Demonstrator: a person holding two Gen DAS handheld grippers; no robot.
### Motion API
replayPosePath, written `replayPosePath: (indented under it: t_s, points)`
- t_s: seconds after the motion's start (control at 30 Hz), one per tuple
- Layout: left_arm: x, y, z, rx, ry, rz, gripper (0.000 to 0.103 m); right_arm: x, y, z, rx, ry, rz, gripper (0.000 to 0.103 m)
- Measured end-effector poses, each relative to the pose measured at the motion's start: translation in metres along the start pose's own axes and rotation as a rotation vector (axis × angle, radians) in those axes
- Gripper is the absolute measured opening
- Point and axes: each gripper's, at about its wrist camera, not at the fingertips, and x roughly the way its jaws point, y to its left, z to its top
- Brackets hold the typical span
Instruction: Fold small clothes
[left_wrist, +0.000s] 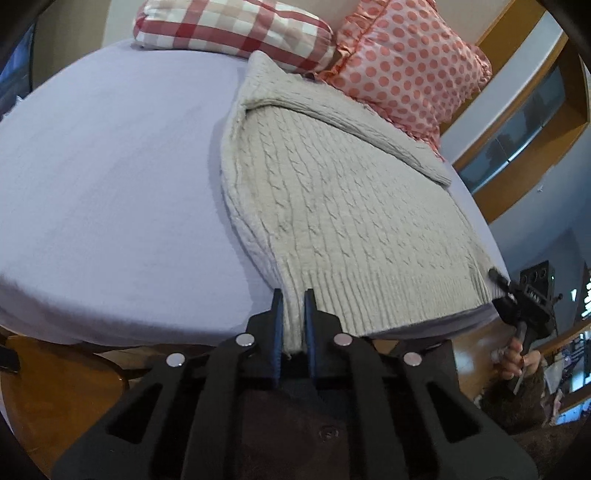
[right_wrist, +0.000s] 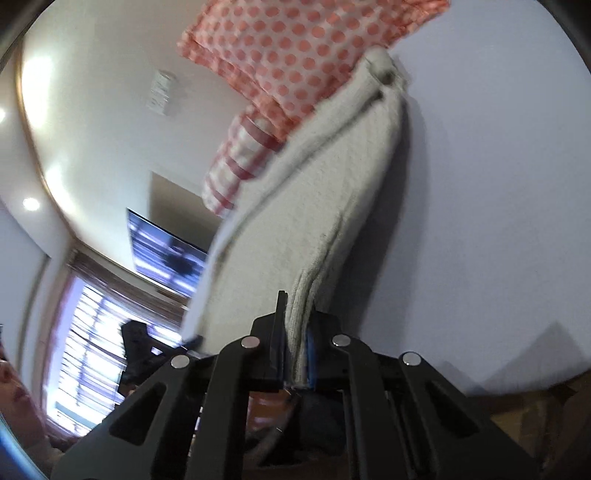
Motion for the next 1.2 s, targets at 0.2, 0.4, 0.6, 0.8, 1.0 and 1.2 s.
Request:
replayPosePath:
  t_s: [0.2,0.4,0.6,0.8,1.0,1.2]
  points:
    - [-0.016,-0.006,0.038,0.004,-0.072,-0.121,0.008,-0.020,0.031,0.048,-0.040,-0.176,0.140,0.008]
    - [-0.015,-0.012,0.148,-0.001,-0.247,-0.069,0.008,0.007,0.050,0.140,-0.044,-0.284,0.138,0.008]
    - [0.042,-0.010,0.274,-0.002,-0.324,0.079,0.008,0.076,0.025,0.227,0.021,-0.320,0.002,0.008]
    - [0.136,0.018,0.331,-0.053,-0.197,0.212,0.008,0.149,-0.027,0.265,0.079,-0.274,-0.239,0.009]
    - [0.157,0.037,0.336,-0.106,-0.145,0.192,0.018,0.174,-0.059,0.275,0.155,-0.161,-0.362,0.017]
    - [0.096,0.032,0.332,-0.106,-0.318,0.296,0.061,0.129,-0.015,0.270,0.018,-0.364,-0.456,0.098]
